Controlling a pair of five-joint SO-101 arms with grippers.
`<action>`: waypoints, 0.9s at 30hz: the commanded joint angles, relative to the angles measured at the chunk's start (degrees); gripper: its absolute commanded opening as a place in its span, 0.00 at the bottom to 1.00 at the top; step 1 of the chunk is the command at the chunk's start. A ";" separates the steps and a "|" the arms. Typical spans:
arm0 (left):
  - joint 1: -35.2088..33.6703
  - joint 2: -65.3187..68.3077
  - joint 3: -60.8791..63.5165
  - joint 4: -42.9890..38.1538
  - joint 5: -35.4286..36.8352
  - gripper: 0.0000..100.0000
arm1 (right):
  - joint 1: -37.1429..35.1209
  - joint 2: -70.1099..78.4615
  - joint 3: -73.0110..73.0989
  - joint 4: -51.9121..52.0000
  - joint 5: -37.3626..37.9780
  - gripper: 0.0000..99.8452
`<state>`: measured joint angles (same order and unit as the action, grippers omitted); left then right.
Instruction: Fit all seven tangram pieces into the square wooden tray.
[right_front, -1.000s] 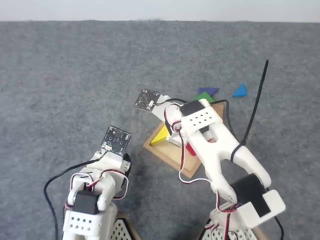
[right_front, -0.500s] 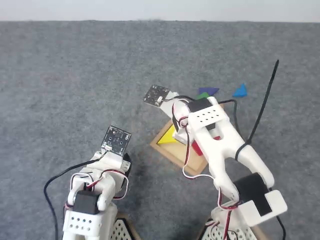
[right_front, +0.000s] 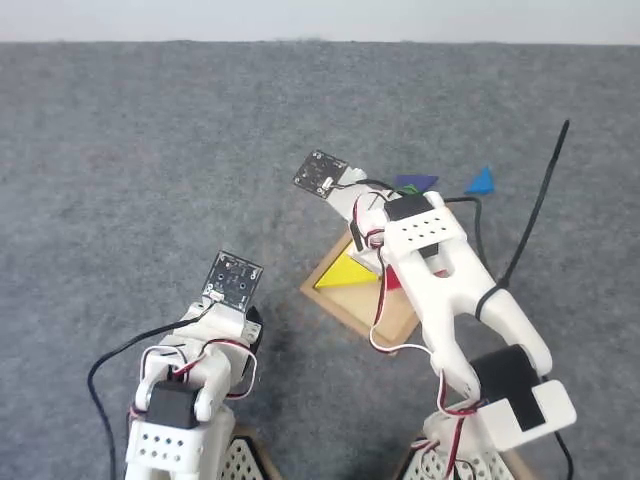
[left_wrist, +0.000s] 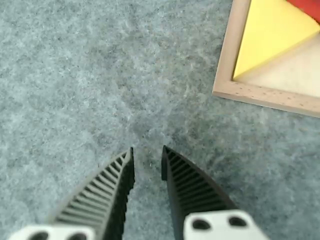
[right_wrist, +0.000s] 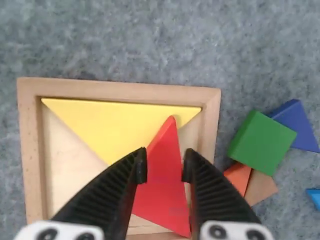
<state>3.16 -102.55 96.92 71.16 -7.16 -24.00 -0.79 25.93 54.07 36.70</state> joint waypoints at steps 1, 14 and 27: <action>0.09 -0.09 -0.40 0.26 0.35 0.09 | 0.22 -1.98 -3.60 -0.92 -0.62 0.35; 0.09 -0.09 -0.40 0.26 0.35 0.09 | -2.24 -29.58 1.49 14.99 -8.26 0.21; 0.09 -0.09 -0.40 0.26 0.35 0.09 | 1.54 -27.74 23.82 -3.91 -18.46 0.01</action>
<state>3.16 -102.55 96.92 71.16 -7.16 -23.56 -34.64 50.20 54.33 19.21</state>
